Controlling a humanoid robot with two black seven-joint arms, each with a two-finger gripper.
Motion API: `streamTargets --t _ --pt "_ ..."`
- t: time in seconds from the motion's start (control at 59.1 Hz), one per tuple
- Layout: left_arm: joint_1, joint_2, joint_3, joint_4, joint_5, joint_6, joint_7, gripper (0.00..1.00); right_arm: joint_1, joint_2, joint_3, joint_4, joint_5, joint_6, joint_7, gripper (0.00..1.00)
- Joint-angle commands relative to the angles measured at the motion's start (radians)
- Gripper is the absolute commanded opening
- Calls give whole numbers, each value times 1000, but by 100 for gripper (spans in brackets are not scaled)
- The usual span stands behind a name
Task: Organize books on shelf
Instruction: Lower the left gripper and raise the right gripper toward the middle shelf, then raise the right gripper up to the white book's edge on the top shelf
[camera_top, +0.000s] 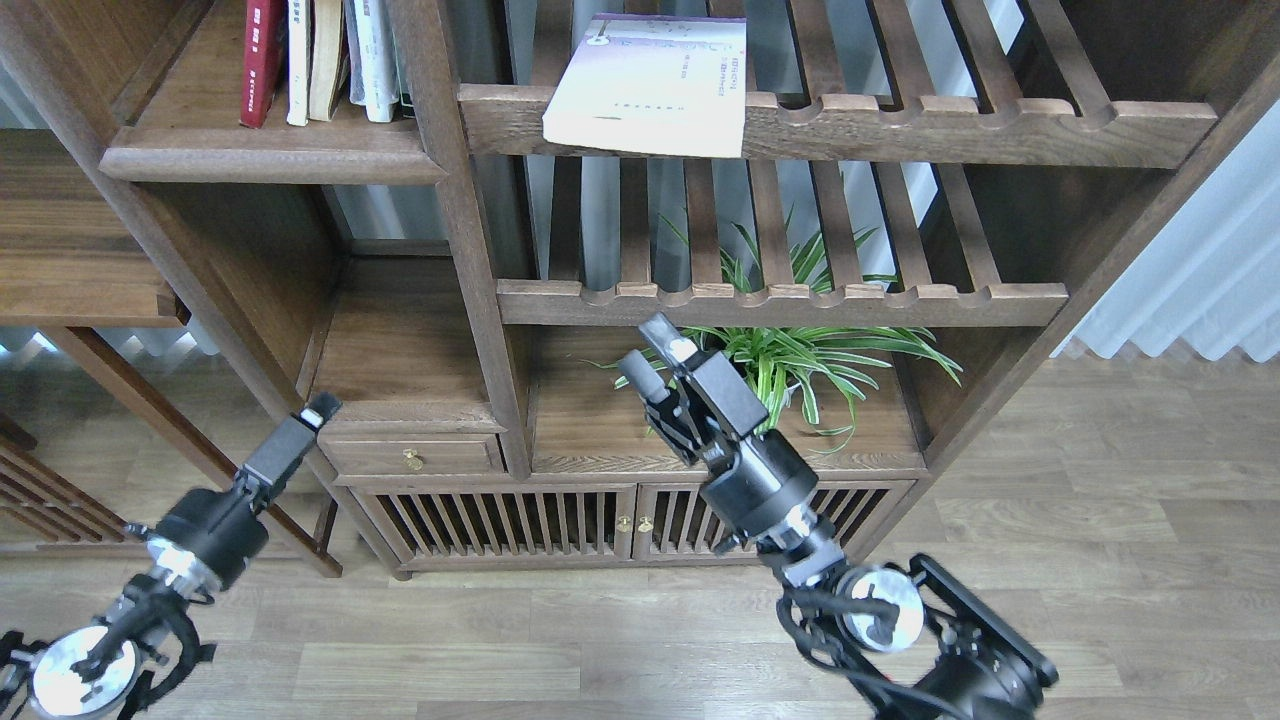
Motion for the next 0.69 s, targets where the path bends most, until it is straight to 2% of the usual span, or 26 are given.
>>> streamTargets --t 0.0,0.203,0.338,0.541,0.676 --pt "6 3 -1 8 0 0 0 100 47 0 1 0 0 -39 18 98" --pt "15 0 5 8 6 0 0 100 90 0 1 0 0 -114 44 98" --pt "19 0 3 10 6 0 0 100 123 0 1 0 0 -125 55 98" --pt "35 0 3 15 6 0 0 100 180 0 -6 -2 0 -170 124 98" --pt "35 -2 2 19 6 0 0 100 206 0 -6 -22 2 -176 132 98"
